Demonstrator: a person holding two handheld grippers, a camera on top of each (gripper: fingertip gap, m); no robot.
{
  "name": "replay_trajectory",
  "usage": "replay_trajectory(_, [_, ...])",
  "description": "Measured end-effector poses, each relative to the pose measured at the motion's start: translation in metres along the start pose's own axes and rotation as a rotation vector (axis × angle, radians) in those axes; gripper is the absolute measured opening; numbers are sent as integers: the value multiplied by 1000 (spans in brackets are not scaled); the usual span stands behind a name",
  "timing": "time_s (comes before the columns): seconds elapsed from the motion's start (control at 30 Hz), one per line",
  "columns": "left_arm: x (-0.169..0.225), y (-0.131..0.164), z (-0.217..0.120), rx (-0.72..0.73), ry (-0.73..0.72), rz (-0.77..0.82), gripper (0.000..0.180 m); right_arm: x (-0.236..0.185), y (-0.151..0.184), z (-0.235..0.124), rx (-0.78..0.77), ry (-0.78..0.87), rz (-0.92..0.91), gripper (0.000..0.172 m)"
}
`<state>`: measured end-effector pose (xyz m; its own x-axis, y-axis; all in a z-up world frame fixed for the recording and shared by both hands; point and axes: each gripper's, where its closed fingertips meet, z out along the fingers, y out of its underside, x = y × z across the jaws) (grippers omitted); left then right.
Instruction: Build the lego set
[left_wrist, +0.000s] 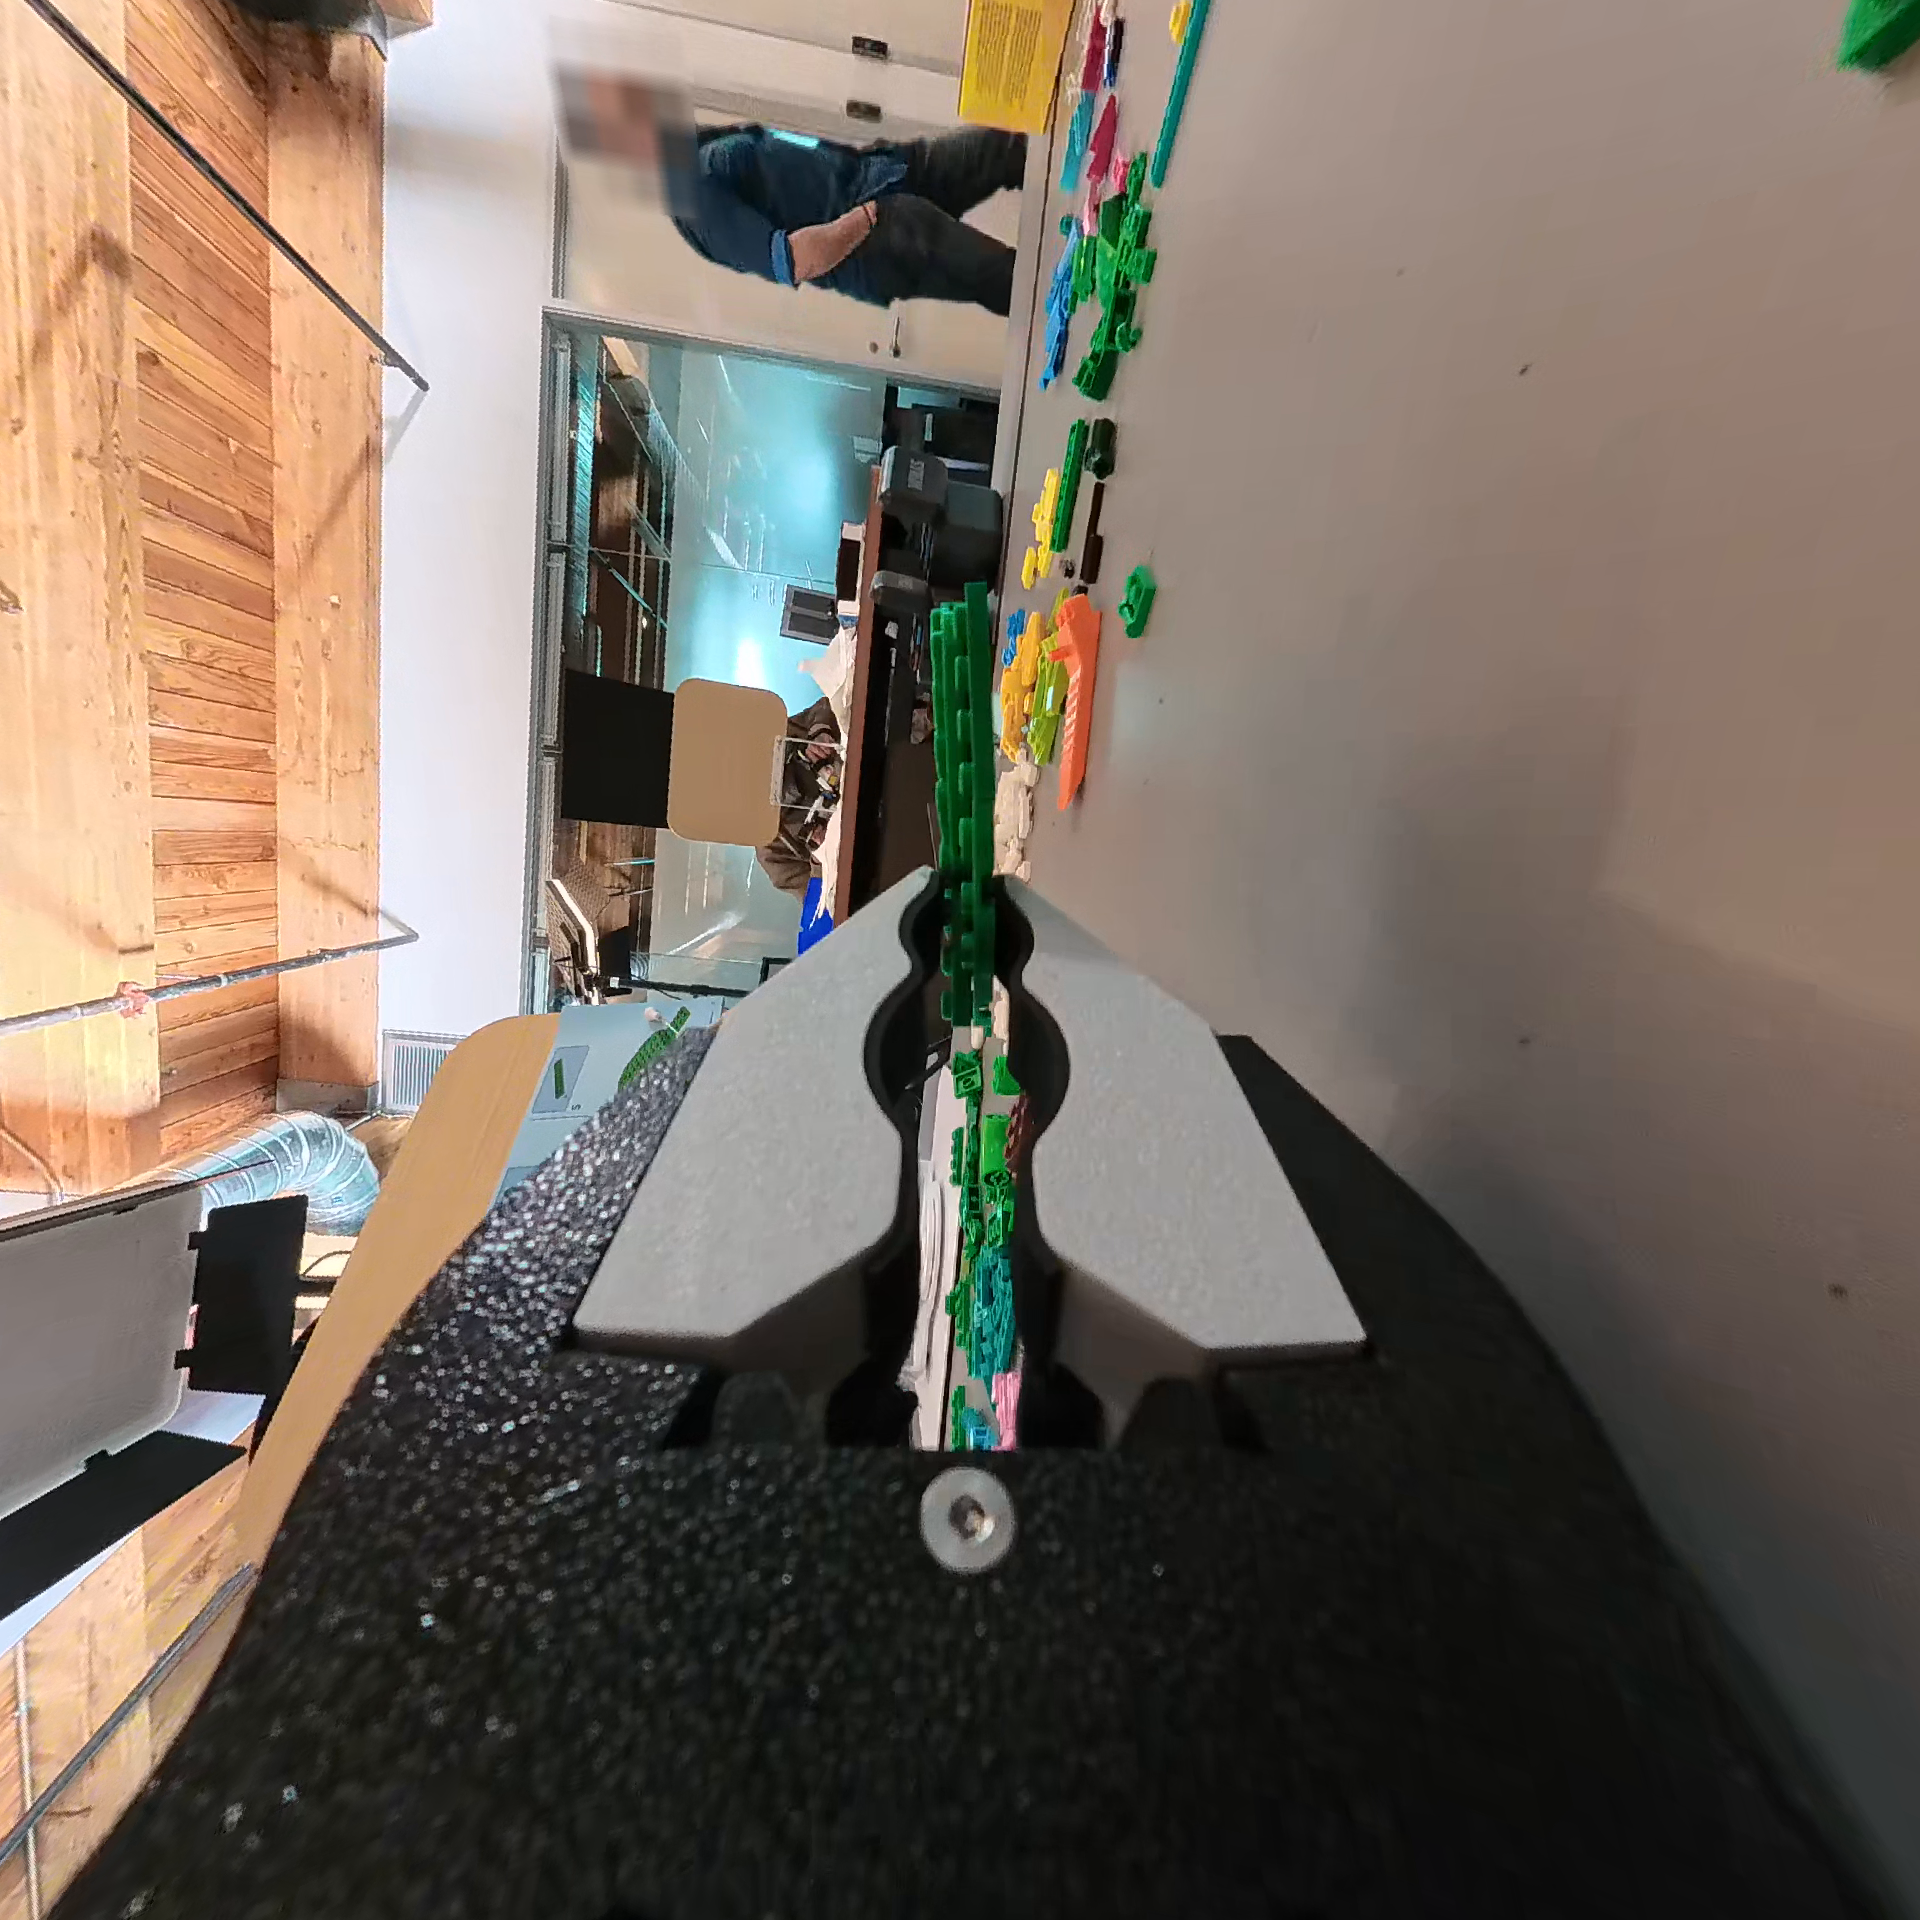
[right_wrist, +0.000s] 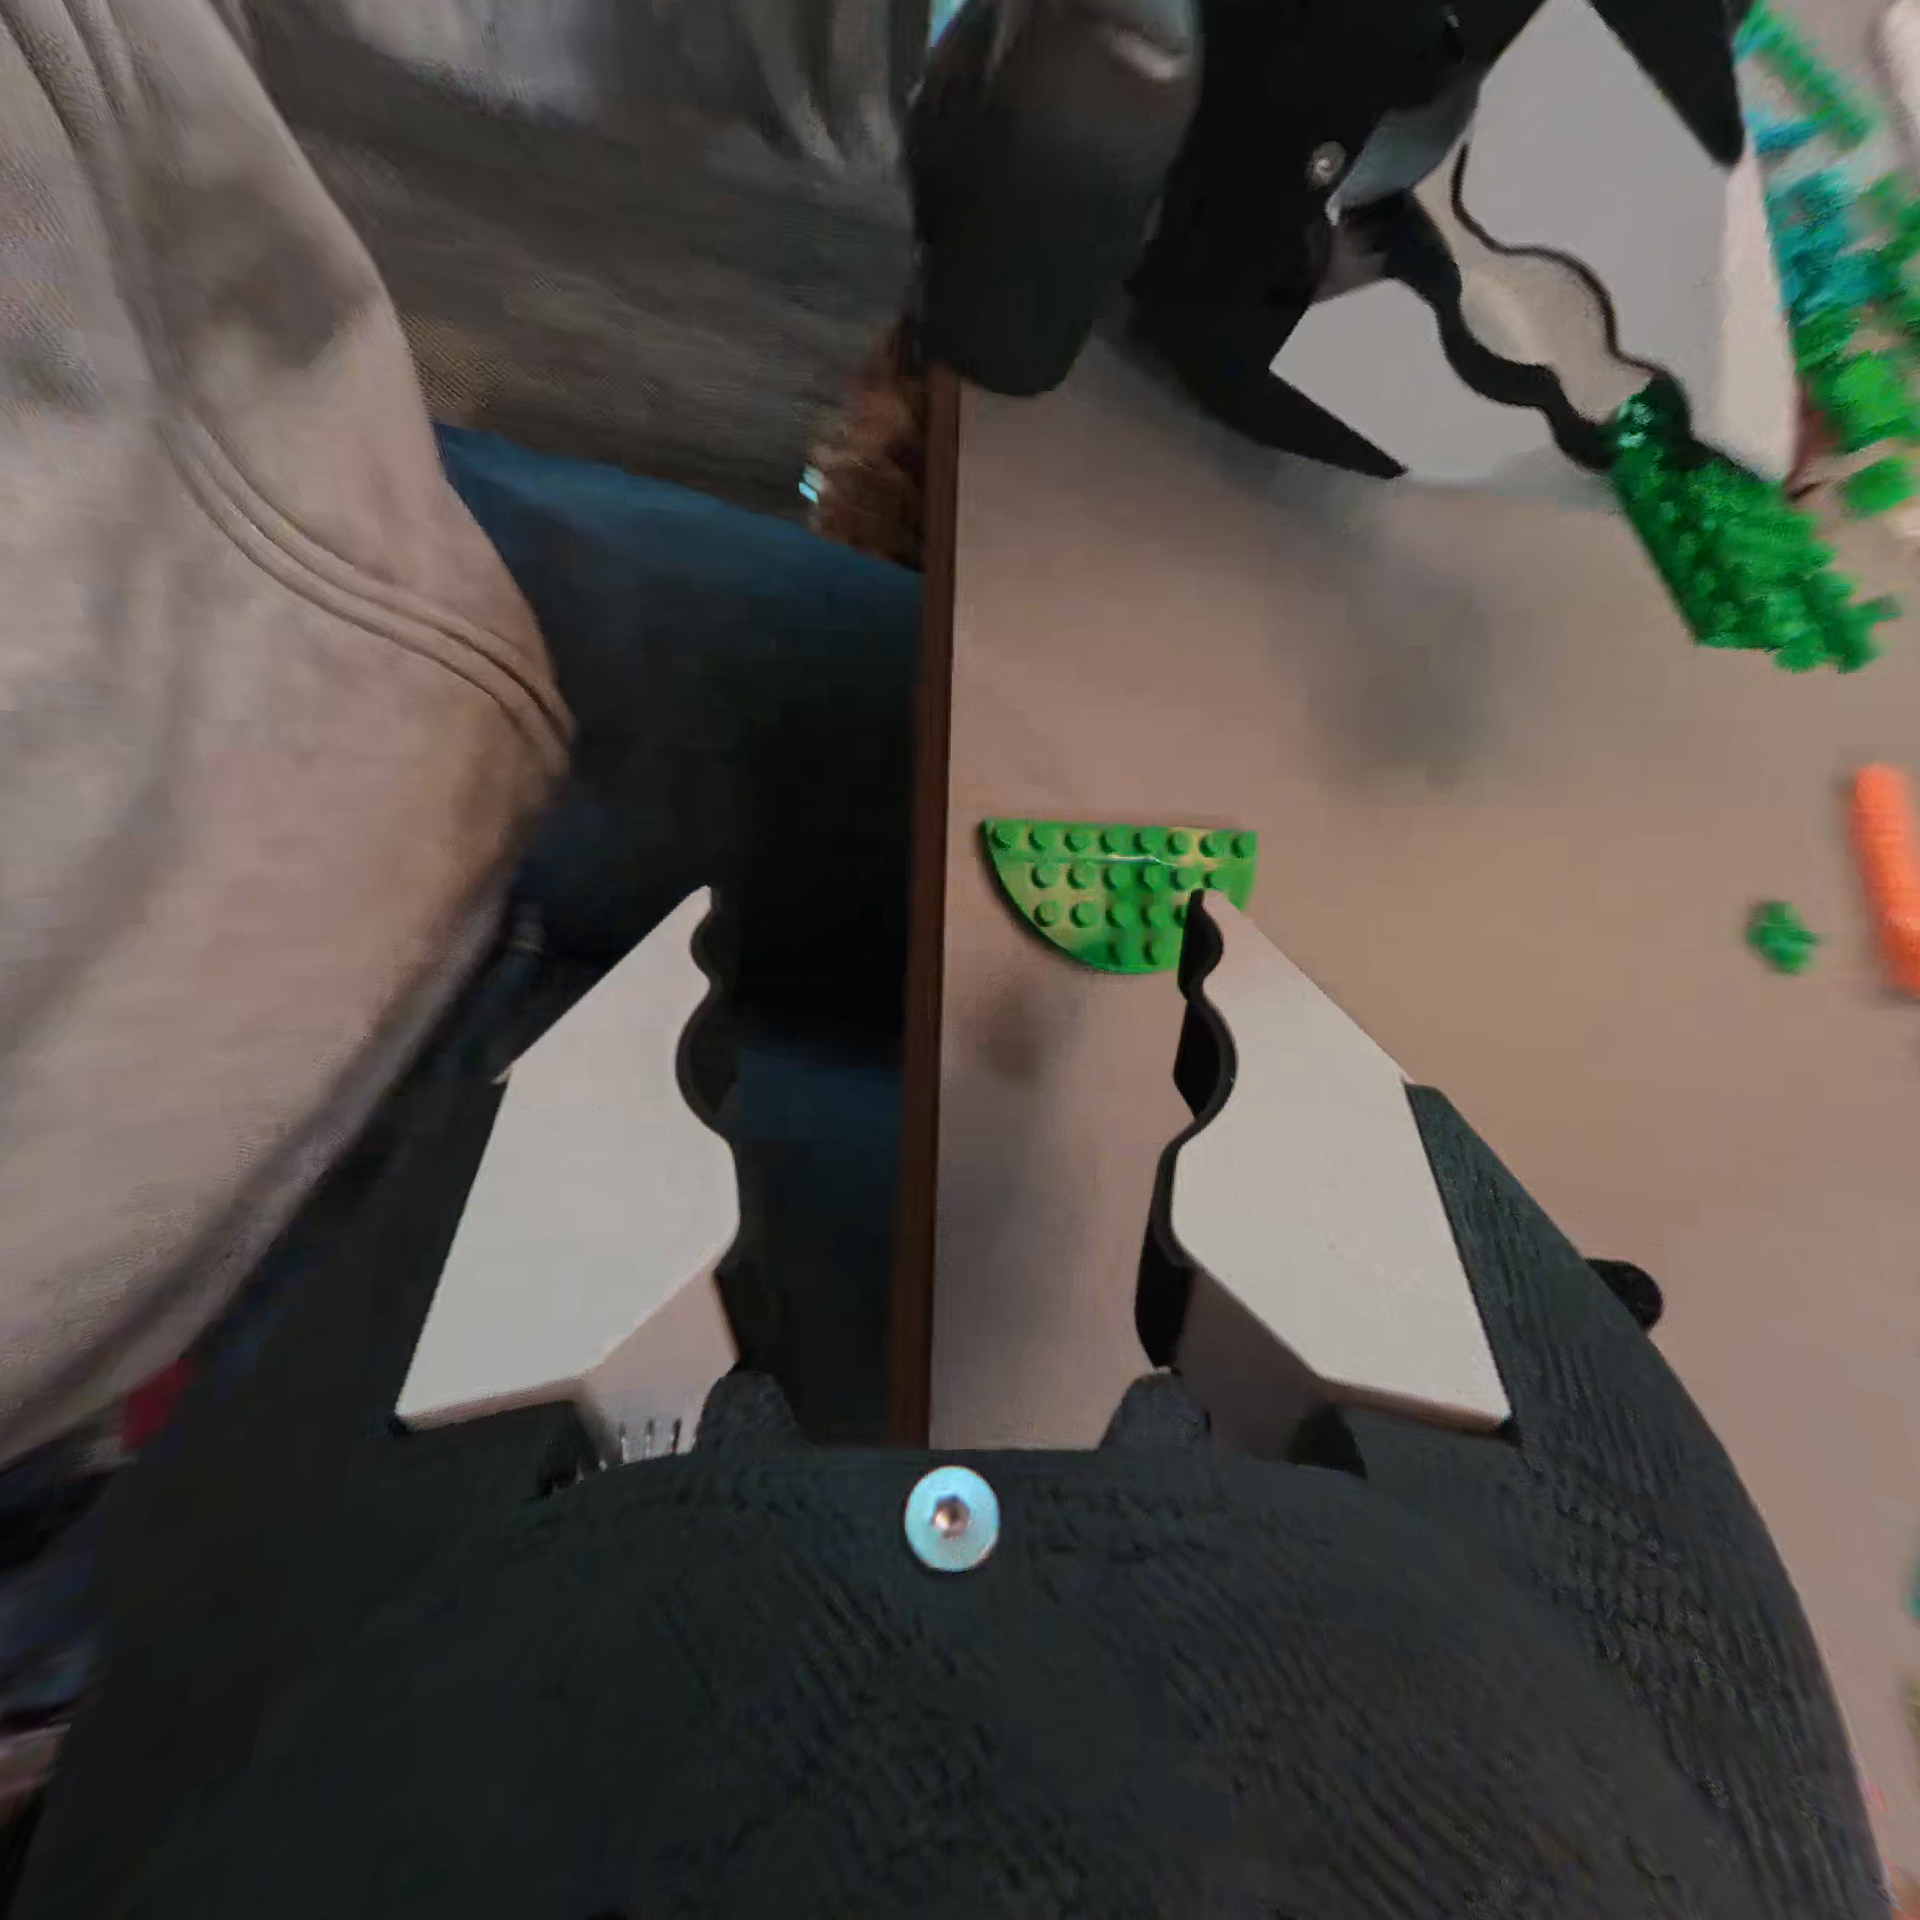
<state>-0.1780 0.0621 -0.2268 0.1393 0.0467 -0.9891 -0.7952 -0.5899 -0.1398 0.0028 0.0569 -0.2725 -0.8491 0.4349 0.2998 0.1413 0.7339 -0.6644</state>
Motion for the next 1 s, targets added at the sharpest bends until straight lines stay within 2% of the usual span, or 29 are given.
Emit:
replay_trajectory(0.13, [1,-3,1,11,5,4,5,1,7,12,-101,161,-175,82])
replay_trajectory(0.27, [1,-4,2,13,8,6,6,5,21,22,-203,189,-188,84])
replay_trajectory(0.5, [2,-4,1,19,17,-1,5,-6,15,19,-184,188,-211,76])
replay_trajectory(0.6, [3,-5,1,20,19,2,6,2,12,17,-164,244,-238,76])
replay_trajectory(0.73, [4,-5,0,25,23,10,5,5,21,24,-221,263,-282,77])
replay_trajectory(0.8, [4,-6,0,27,25,13,5,6,17,22,-210,294,-325,65])
replay_trajectory(0.87, [5,-7,0,35,32,12,5,7,8,17,-173,321,-356,36])
replay_trajectory(1.0, [7,-14,-2,84,89,-29,5,4,2,11,-151,292,-353,17])
